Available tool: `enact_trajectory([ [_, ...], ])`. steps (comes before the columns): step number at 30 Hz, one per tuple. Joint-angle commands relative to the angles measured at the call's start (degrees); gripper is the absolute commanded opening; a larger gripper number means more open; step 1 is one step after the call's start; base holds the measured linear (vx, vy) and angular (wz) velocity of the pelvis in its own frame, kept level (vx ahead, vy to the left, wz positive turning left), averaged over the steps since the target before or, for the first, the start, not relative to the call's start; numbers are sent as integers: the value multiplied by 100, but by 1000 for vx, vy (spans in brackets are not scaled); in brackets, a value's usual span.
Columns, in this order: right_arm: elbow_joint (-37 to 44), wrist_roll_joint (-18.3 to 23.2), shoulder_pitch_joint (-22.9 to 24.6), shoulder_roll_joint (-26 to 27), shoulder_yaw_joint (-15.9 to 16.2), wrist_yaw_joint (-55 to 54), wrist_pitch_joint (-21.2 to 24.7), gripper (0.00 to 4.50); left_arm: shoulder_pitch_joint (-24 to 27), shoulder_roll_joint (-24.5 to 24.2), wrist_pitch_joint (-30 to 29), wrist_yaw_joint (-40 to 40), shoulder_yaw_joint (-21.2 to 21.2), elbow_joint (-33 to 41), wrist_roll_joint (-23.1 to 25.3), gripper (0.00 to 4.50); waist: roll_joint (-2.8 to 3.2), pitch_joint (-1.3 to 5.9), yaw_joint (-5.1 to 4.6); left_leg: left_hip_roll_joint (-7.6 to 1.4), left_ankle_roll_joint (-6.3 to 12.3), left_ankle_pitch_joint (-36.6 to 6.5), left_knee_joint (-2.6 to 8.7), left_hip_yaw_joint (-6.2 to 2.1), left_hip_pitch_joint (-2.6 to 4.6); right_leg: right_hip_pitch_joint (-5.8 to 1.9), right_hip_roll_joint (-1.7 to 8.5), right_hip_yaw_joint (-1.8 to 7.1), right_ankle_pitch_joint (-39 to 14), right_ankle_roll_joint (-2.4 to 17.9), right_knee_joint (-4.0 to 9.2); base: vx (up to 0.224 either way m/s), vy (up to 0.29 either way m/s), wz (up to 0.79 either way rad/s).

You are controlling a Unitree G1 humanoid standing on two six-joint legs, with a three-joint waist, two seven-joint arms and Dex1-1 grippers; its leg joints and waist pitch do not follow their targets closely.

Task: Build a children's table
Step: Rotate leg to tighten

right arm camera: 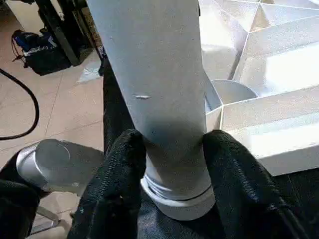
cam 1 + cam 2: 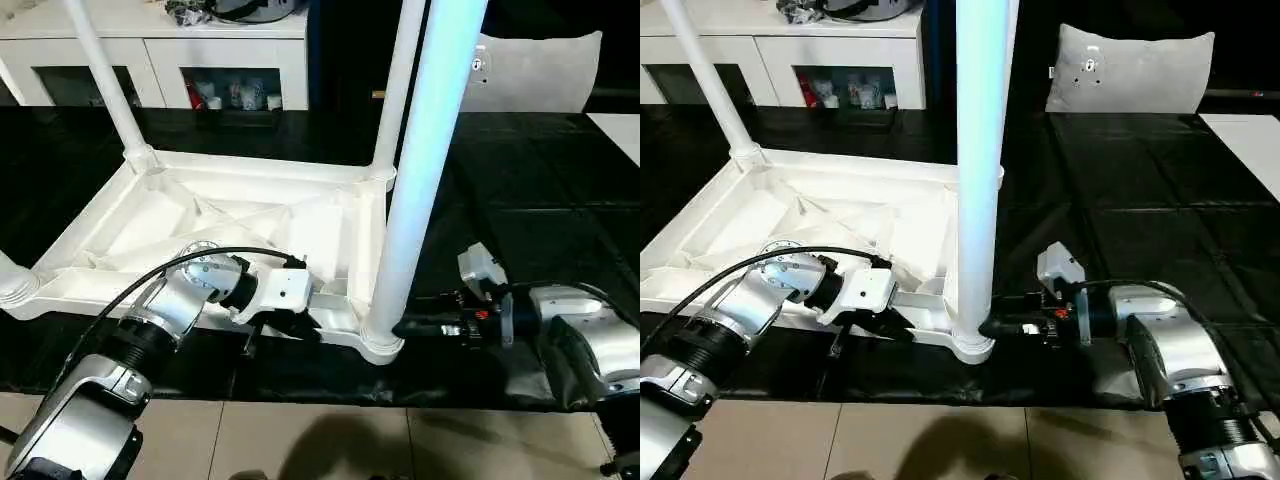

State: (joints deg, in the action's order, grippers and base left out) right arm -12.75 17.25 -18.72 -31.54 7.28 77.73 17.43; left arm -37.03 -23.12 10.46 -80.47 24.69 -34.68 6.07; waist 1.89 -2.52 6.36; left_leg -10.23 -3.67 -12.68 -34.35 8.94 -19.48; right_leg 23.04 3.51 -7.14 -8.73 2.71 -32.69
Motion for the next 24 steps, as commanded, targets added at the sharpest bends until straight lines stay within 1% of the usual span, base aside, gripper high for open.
enact_trajectory([
  [1,-18,-103,-168,127,167,-132,-220,227,34,161,213,-231,286,145,6,0,-74,391,-6,-270,571,-374,346,-21,-52,-370,514,310,-2174,411,441,0,0,0],
  [4,-15,-155,-161,133,201,-135,-269,227,39,162,216,-226,285,142,9,0,-76,397,-1,-276,579,-341,348,-28,-55,-383,512,315,-2114,422,426,0,0,0],
  [9,32,-94,-136,125,199,-89,-92,227,48,155,208,-226,282,145,12,0,-76,393,-3,-277,596,-363,348,-26,-51,-381,510,316,-2111,435,428,0,0,0],
  [12,13,-123,-141,134,199,-94,-219,227,49,157,212,-217,283,144,18,0,-78,394,-4,-277,597,-362,346,-24,-53,-380,512,316,-2104,435,426,0,0,0],
  [13,-62,-194,-165,199,206,-158,-385,227,52,162,206,-217,282,147,19,0,-84,393,-5,-275,592,-361,346,-23,-54,-378,516,317,-2113,432,425,0,0,0],
  [15,-113,-239,-187,253,218,-219,-456,227,54,166,201,-220,283,151,19,0,-83,388,-10,-274,583,-377,349,-23,-53,-374,512,314,-2151,431,431,0,0,0],
  [18,-134,-236,-204,285,230,-230,-426,227,59,168,196,-219,285,157,19,0,-78,385,-10,-272,571,-402,352,-23,-46,-375,513,313,-2219,416,441,0,0,0],
  [19,-110,-105,-228,300,209,-188,-138,227,65,164,187,-221,287,170,21,0,-78,384,-11,-275,576,-406,353,-26,-45,-377,507,314,-2214,415,440,0,0,0],
  [20,-110,-105,-228,300,209,-188,-138,227,65,164,187,-221,287,170,21,0,-80,387,-12,-274,580,-396,352,-26,-46,-380,501,314,-2191,419,433,0,0,0],
  [21,-98,-15,-252,329,161,-206,10,249,69,160,181,-220,287,178,21,0,-78,388,-9,-277,583,-385,349,-26,-49,-378,508,316,-2173,423,431,0,0,0],
  [22,-89,45,-269,348,127,-220,107,261,74,154,177,-224,288,187,21,0,-73,388,-9,-278,592,-385,350,-26,-47,-376,506,316,-2165,432,432,0,0,0],
  [23,-100,45,-280,357,121,-214,97,273,76,149,178,-224,288,189,21,0,-71,390,-6,-281,582,-386,349,-26,-45,-377,511,317,-2170,431,434,0,0,0],
  [24,-147,-74,-274,363,149,-261,-104,273,79,145,175,-225,288,192,23,0,-63,392,-6,-280,571,-386,348,-25,-52,-373,520,318,-2170,435,432,0,0,0],
])
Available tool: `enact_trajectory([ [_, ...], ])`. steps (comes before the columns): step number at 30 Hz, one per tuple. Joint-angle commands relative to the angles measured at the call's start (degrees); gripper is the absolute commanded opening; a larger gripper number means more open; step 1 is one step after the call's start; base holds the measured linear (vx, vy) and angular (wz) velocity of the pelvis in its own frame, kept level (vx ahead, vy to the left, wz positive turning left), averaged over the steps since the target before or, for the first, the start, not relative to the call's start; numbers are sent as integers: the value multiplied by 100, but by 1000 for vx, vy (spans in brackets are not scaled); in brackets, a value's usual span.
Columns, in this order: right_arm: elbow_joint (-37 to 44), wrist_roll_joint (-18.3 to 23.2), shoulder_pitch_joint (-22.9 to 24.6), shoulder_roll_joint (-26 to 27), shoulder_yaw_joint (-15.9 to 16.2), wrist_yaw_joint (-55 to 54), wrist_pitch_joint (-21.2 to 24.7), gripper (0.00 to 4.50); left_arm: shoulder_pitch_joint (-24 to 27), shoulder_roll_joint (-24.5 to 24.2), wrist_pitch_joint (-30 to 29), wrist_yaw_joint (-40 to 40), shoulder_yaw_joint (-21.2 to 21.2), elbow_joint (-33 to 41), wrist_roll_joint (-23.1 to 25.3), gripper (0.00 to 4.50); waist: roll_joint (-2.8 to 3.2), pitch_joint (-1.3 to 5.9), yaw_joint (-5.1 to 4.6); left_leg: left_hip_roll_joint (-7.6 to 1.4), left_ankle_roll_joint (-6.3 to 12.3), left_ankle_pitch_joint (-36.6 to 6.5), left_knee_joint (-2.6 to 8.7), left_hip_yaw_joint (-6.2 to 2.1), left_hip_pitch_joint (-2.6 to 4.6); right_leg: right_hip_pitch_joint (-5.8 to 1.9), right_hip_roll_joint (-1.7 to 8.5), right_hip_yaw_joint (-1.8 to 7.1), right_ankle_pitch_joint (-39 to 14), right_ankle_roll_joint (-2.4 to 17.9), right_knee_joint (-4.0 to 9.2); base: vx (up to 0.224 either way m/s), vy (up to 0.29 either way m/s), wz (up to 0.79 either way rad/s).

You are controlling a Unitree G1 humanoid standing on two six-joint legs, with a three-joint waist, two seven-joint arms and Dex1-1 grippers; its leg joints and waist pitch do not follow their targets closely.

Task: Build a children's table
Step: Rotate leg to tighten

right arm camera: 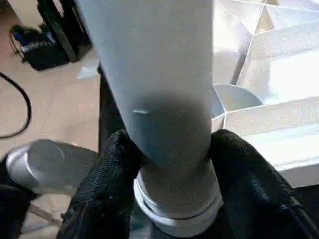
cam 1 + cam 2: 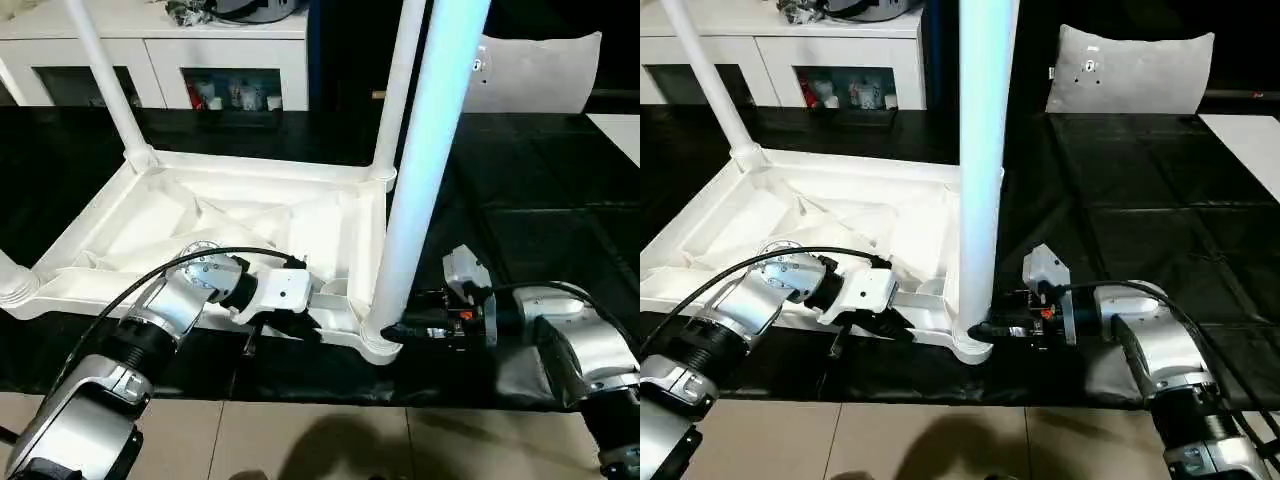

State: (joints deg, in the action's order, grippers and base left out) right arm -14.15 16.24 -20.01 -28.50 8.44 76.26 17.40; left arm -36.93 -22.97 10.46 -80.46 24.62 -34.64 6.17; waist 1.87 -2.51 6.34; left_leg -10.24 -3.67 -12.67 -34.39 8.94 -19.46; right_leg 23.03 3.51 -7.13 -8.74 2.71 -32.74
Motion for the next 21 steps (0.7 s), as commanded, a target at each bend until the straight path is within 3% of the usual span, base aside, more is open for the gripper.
enact_trajectory([
  [1,-12,16,-145,60,37,-119,-119,273,70,129,174,-226,295,187,14,0,-69,399,-5,-283,552,-357,355,-29,-55,-376,523,318,-2118,445,427,0,0,0],
  [3,-33,-46,-133,55,65,-153,-200,306,71,128,175,-231,298,187,20,0,-55,402,15,-311,563,-321,354,-30,-31,-353,517,333,-1971,518,408,0,0,0],
  [7,3,-78,-101,11,117,-83,-180,306,70,130,176,-227,297,178,25,0,-65,404,24,-306,576,-313,356,-35,-49,-378,532,340,-1808,590,376,0,0,0],
  [9,27,-27,-92,9,93,-36,-120,274,74,125,183,-220,299,175,34,0,-68,403,25,-297,586,-308,351,-30,-54,-383,535,341,-1840,575,380,0,0,0],
  [13,42,27,-92,3,81,-46,-63,261,84,119,177,-220,299,186,38,0,-67,396,23,-293,579,-345,353,-27,-54,-381,529,333,-1978,517,402,0,0,0],
  [14,51,47,-84,-6,86,-35,-52,234,90,117,173,-219,302,192,39,0,-67,399,17,-298,570,-330,354,-32,-54,-380,528,333,-1955,518,396,0,0,0],
  [21,123,57,14,23,116,-57,-23,210,127,115,127,-204,310,216,30,0,-79,396,11,-300,574,-332,355,-31,-50,-375,527,334,-1953,519,399,0,0,0],
])
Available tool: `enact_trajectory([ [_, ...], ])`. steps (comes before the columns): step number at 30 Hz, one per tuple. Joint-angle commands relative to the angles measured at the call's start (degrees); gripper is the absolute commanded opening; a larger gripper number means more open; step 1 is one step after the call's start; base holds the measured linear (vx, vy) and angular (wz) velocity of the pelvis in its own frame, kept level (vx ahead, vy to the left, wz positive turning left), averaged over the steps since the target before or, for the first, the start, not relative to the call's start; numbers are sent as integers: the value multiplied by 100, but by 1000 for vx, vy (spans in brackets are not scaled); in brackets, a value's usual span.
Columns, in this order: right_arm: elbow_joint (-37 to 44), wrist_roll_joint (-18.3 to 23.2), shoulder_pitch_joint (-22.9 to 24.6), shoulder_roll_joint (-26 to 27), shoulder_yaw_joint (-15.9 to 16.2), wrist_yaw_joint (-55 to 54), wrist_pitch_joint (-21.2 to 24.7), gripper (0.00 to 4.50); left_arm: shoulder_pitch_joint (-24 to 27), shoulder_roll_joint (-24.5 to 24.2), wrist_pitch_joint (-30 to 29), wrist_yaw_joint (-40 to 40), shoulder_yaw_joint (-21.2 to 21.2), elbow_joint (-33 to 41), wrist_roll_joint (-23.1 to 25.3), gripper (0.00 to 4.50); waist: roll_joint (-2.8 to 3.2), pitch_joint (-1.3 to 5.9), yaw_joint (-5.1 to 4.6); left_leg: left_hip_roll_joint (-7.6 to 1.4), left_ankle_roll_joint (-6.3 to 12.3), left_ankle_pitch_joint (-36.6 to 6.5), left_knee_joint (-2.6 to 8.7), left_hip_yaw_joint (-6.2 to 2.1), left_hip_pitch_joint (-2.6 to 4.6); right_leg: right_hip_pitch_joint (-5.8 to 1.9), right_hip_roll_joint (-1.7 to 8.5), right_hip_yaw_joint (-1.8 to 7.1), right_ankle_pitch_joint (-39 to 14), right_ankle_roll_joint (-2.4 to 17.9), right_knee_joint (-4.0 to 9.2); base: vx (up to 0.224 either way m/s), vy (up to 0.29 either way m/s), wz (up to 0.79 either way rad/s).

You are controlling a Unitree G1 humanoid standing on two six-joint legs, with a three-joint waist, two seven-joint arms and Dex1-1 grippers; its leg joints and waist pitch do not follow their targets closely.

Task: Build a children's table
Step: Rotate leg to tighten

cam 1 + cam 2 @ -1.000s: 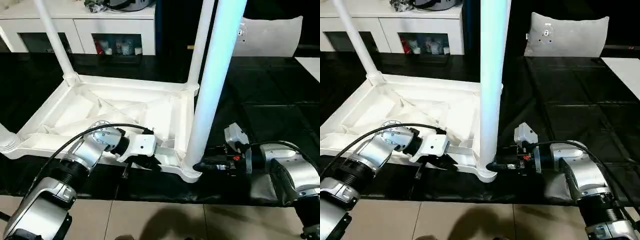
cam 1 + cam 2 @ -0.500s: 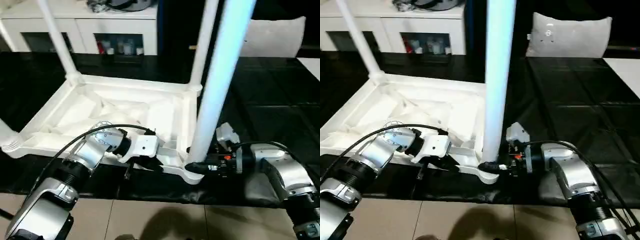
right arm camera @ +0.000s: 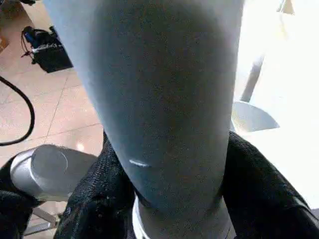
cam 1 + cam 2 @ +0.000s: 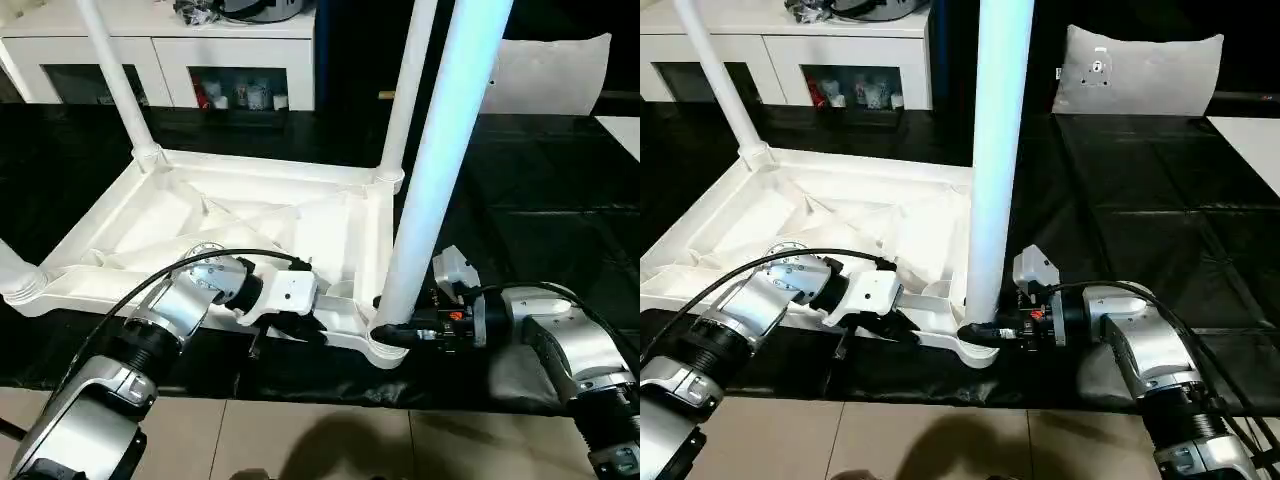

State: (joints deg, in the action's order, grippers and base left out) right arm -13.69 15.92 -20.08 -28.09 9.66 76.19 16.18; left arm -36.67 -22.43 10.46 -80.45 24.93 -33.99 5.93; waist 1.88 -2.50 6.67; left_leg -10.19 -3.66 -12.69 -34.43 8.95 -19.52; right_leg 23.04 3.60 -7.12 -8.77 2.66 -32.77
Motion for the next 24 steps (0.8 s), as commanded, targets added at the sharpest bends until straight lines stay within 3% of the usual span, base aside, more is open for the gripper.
enact_trajectory([
  [1,84,81,36,3,-6,-84,109,209,106,65,113,-195,276,154,53,0,-80,399,-20,-299,571,-322,356,-31,-50,-384,522,335,-1950,517,395,0,0,0],
  [3,143,110,59,132,-43,-298,238,209,116,77,27,-180,258,161,37,0,-80,399,-20,-301,573,-306,358,-33,-50,-382,522,337,-1941,514,395,0,0,0],
  [7,53,57,-23,481,-166,-966,422,209,120,151,-228,-145,197,211,-50,0,-90,347,-72,-247,443,-570,369,-18,-36,-366,518,311,-2570,332,493,0,0,0],
  [10,-92,-170,-192,1021,-302,-2108,693,209,24,382,-898,256,76,242,-35,0,-69,292,-201,-170,252,-904,359,-25,27,-330,499,229,-3464,-26,645,0,0,0],
  [14,-138,-251,-312,1437,-470,-2952,1001,207,-173,666,-1304,921,-34,-12,143,0,-42,277,-404,-136,180,-1173,329,-62,59,-303,461,100,-3767,-255,776,0,0,0],
  [15,-154,-385,-357,1590,-506,-3360,1138,207,-262,791,-1451,1163,-57,-136,212,0,-28,293,-424,-138,207,-1202,328,-71,56,-327,473,82,-3696,-244,780,0,0,0],
  [16,-153,-484,-380,1685,-525,-3626,1234,207,-315,871,-1545,1302,-70,-206,255,0,28,312,-525,-237,233,-1277,402,-135,2,-407,489,74,-3188,-85,728,0,0,0],
  [17,-168,-557,-426,1845,-591,-3995,1351,207,-370,981,-1724,1438,-91,-242,290,0,63,288,-598,-313,238,-1607,441,-163,30,-420,504,16,-3079,-25,748,0,0,0],
  [18,-207,-551,-484,1996,-697,-4278,1401,207,-411,1095,-1881,1551,-119,-246,292,0,87,283,-638,-324,223,-1782,441,-165,70,-413,517,-12,-3064,6,772,0,0,0],
  [19,-264,-526,-569,2217,-857,-4674,1461,207,-469,1261,-2110,1712,-162,-243,290,0,79,299,-704,-316,152,-1911,426,-170,102,-415,552,-25,-2973,90,780,0,0,0],
  [21,-378,-460,-684,2442,-1001,-4971,1410,207,-544,1475,-2311,1881,-186,-261,283,0,53,316,-736,-292,137,-1778,422,-166,85,-433,588,5,-2804,182,760,0,0,0],
  [22,-442,-471,-754,2557,-1019,-5075,1286,242,-605,1612,-2386,1992,-183,-317,332,0,65,313,-763,-252,214,-1577,407,-140,53,-442,583,21,-2693,269,749,0,0,0],
  [24,-438,-481,-764,2573,-981,-5049,1236,281,-639,1664,-2398,2067,-186,-365,366,0,39,330,-769,-256,300,-1348,409,-135,5,-467,587,51,-2500,336,712,0,0,0],
])
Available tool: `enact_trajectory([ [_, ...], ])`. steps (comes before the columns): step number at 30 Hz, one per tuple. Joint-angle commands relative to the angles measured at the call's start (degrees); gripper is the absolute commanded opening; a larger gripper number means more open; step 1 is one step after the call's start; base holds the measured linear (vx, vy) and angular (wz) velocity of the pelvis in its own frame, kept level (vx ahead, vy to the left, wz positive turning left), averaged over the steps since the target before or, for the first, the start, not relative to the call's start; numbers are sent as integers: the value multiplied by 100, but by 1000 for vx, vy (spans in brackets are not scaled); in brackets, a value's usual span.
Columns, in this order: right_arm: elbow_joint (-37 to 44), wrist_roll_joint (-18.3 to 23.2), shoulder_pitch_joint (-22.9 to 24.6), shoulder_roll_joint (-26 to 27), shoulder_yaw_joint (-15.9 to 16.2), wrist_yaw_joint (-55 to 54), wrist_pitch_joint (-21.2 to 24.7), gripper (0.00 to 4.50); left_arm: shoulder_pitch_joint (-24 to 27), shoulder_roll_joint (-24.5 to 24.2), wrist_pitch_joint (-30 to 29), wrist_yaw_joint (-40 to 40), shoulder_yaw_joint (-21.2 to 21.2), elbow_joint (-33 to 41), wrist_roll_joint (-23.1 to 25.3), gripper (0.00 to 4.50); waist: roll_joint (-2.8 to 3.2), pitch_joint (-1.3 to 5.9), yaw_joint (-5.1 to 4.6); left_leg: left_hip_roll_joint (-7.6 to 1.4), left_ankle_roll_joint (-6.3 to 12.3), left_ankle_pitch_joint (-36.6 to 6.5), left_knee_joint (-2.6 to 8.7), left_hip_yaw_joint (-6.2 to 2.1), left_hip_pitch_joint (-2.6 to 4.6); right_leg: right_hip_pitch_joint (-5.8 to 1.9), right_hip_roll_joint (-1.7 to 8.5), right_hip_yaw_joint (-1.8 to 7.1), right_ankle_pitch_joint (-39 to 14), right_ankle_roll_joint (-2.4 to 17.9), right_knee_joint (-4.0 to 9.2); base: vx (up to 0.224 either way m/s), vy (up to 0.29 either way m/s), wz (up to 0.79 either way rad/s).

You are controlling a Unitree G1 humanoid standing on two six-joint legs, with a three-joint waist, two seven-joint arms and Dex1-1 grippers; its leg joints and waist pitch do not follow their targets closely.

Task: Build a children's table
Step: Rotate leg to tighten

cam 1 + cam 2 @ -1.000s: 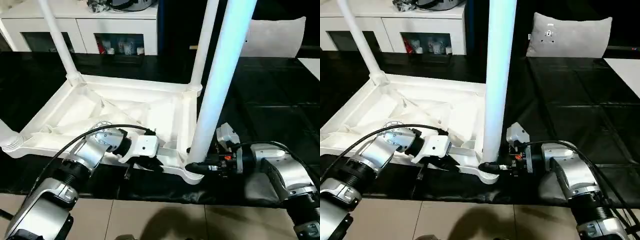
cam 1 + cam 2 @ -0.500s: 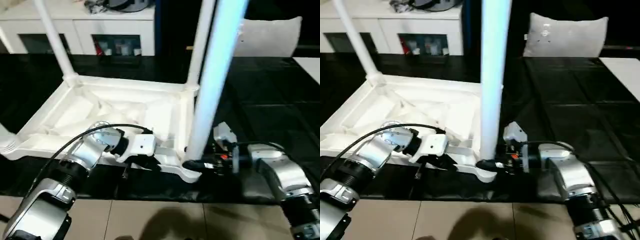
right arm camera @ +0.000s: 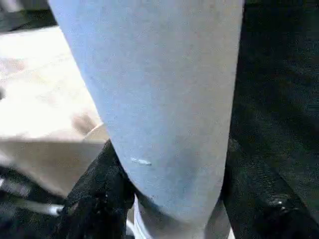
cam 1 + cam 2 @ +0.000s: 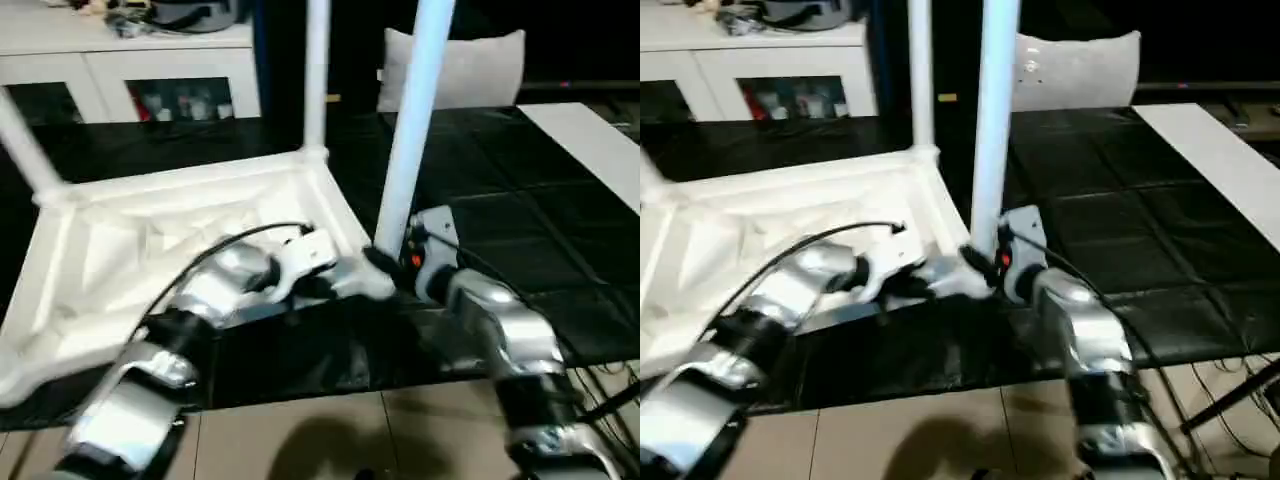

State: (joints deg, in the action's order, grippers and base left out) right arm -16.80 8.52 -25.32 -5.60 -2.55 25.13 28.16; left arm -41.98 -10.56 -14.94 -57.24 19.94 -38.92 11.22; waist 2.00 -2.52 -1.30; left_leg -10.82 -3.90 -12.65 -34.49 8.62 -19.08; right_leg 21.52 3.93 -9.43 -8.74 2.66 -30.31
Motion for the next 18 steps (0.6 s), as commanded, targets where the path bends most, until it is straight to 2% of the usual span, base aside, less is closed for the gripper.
enact_trajectory([
  [1,-96,227,-230,323,294,106,-23,284,-151,527,143,-151,309,57,-125,0,-16,342,46,-196,383,-1207,416,-88,-41,-313,548,302,-2361,387,442,0,0,0],
  [3,-32,174,-172,251,338,212,-123,299,-159,510,173,-119,304,29,-111,0,-26,354,80,-187,438,-1069,405,-68,-23,-295,554,328,-2286,461,415,0,0,0],
  [4,15,136,-137,222,352,252,-160,313,-156,496,163,-108,303,35,-106,0,-54,367,124,-174,507,-880,398,-55,-45,-293,563,359,-2265,533,372,0,0,0],
  [6,56,113,-93,171,362,319,-201,331,-141,461,171,-113,303,53,-101,0,-32,385,199,-196,576,-630,399,-63,-76,-303,576,391,-2039,603,307,0,0,0],
  [7,124,151,24,-28,340,578,-324,336,-68,326,306,-179,292,119,-83,0,-33,394,229,-218,625,-517,403,-69,-91,-315,573,397,-1825,645,271,0,0,0],
  [9,152,190,74,-140,317,723,-353,358,-29,254,408,-223,286,143,-84,0,-8,401,255,-226,670,-436,399,-71,-95,-320,573,408,-1626,696,242,0,0,0],
  [10,187,224,127,-285,297,896,-394,358,12,164,492,-285,283,160,-82,0,-14,403,292,-239,705,-421,400,-70,-89,-320,575,413,-1487,748,227,0,0,0],
  [13,191,230,203,-591,248,1173,-510,388,92,-27,851,-456,292,161,-86,0,-5,394,328,-255,698,-501,410,-56,-68,-308,572,423,-1507,762,232,0,0,0],
  [16,266,312,353,-1060,253,1866,-800,421,176,-274,1130,-730,286,145,-110,0,-10,374,384,-250,628,-684,422,-46,-52,-305,574,419,-1831,680,271,0,0,0],
  [18,415,386,490,-1423,327,2493,-940,421,210,-427,1423,-859,289,117,-131,0,-14,366,412,-262,622,-783,430,-43,-47,-303,569,420,-1931,617,289,0,0,0],
])
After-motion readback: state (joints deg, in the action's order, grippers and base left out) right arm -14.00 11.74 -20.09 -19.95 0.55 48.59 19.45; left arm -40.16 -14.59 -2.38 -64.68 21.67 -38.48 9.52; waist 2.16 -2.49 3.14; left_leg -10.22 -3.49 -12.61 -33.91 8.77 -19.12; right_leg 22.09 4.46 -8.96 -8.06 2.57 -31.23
